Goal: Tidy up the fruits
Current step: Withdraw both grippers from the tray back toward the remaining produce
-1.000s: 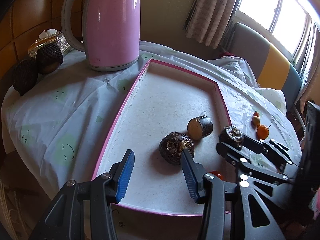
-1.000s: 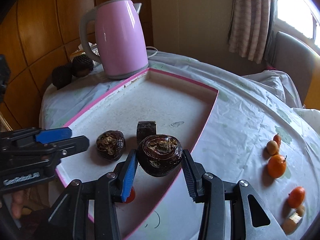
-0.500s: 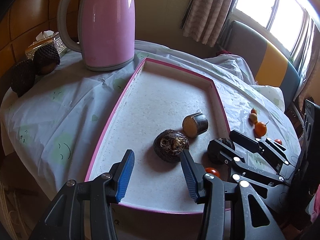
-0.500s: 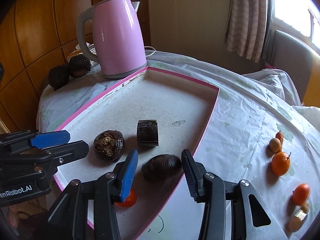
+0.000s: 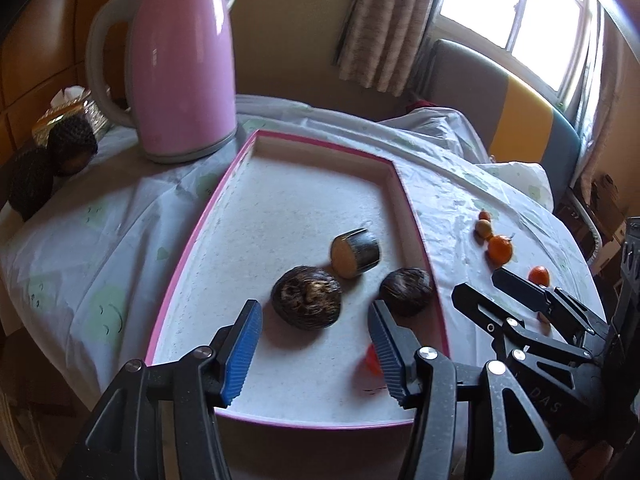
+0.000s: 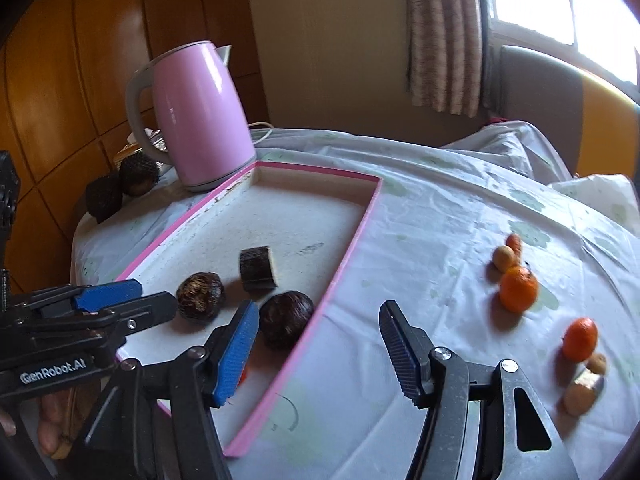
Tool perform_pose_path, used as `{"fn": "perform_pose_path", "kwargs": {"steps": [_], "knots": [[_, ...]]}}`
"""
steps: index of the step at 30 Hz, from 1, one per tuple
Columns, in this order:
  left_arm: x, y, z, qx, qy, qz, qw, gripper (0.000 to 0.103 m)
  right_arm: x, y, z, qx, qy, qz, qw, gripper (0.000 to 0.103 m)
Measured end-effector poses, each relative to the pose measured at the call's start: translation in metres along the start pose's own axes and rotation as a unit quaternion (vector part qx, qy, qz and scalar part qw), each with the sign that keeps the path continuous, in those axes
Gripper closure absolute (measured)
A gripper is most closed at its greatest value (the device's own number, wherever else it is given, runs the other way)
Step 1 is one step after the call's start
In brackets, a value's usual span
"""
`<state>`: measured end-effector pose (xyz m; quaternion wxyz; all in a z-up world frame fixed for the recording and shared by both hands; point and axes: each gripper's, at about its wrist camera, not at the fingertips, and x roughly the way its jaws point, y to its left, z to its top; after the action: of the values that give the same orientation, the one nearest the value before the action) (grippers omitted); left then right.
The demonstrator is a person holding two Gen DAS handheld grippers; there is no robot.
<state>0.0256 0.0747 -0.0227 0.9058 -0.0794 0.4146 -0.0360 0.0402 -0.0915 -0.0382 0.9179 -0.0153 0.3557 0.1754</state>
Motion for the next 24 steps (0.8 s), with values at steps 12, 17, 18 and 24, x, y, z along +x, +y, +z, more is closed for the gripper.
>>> {"fn": "perform_pose_path", "kwargs": {"steps": [12, 17, 18, 24], "knots": [[-0.016, -0.042, 0.006, 0.04, -0.036, -0.09, 0.9945, 0.036, -0.037, -0.085, -0.032, 0.087, -0.002, -0.085, 0.993, 0.034], [-0.014, -0.058, 0.009, 0.043, -0.018, -0.123, 0.9914, 0.035, -0.054, -0.124, -0.048, 0.129, 0.0, -0.125, 0.984, 0.034], [-0.013, -0.061, 0.01, 0.046, -0.013, -0.128, 0.9906, 0.035, -0.056, -0.132, -0.051, 0.136, 0.0, -0.131, 0.982, 0.034], [-0.002, -0.084, 0.007, 0.062, 0.017, -0.149, 0.9868, 0.036, -0.072, -0.172, -0.063, 0.186, -0.006, -0.158, 0.97, 0.034]]}}
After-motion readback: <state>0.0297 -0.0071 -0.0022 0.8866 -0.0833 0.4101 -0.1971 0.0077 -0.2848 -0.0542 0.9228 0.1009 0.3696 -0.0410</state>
